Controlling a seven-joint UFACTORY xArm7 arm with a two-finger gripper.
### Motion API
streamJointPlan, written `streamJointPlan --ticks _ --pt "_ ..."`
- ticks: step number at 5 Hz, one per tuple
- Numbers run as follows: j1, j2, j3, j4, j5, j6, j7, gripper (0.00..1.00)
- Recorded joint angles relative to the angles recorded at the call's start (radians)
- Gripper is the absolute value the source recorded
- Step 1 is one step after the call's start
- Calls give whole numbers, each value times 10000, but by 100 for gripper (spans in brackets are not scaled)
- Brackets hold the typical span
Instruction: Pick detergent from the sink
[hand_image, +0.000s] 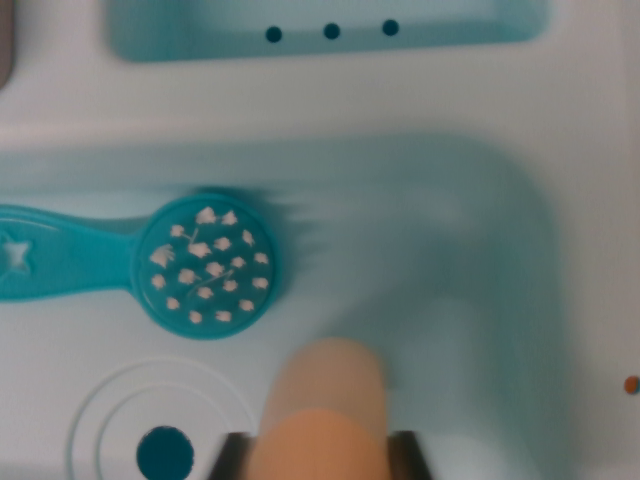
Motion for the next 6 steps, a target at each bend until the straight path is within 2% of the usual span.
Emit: streamJointPlan --ticks 6 --pt "3 -100 -3 264 -31 362 36 100"
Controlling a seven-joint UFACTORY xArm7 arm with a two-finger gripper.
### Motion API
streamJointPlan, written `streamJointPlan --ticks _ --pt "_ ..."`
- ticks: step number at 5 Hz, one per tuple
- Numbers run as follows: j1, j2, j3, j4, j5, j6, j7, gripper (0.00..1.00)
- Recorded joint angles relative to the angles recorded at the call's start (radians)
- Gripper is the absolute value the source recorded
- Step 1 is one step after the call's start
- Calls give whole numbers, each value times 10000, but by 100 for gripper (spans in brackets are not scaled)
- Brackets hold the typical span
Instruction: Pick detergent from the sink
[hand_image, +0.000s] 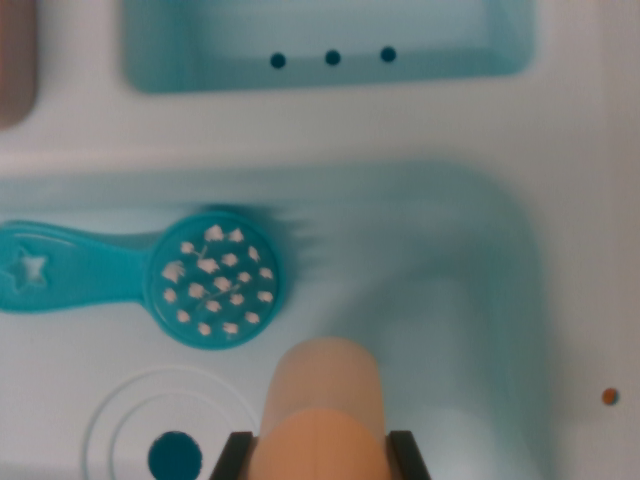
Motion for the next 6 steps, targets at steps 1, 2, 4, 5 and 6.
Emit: streamJointPlan --ticks 1,2,4,5,6 --pt "2 -68 -2 179 -21 245 24 100" --pt "2 -68 -2 179 -21 245 24 100" --pt "4 -150 -5 394 -47 541 53 100" --pt "7 -246 -8 647 -77 888 88 100" --pt "7 -246 -8 647 -77 888 88 100"
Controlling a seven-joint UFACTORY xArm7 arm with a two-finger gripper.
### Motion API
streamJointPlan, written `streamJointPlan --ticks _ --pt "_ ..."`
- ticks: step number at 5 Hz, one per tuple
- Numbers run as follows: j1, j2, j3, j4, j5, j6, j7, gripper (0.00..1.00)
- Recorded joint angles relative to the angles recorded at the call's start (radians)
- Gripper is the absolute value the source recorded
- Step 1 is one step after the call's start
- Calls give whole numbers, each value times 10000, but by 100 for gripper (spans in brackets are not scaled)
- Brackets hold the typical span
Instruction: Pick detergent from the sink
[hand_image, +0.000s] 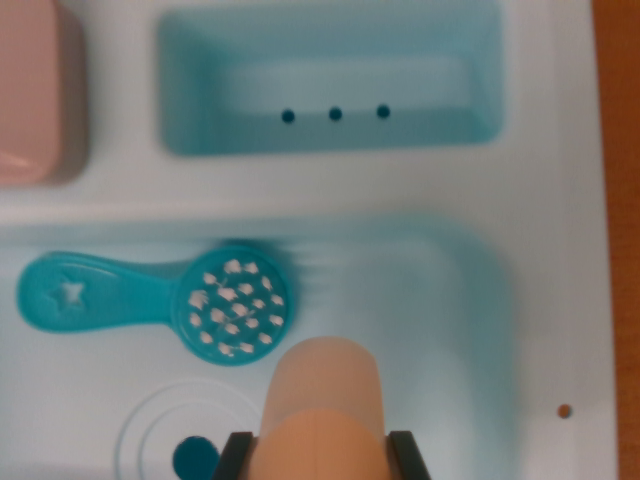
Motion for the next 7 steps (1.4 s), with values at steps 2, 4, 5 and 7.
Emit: streamJointPlan --ticks 2,4,5,7 --pt "3 -105 -3 277 -33 380 38 100" --pt "6 -219 -7 577 -68 791 78 100" --pt "9 -334 -11 880 -104 1206 119 100" --pt "13 -460 -15 1213 -144 1663 165 100"
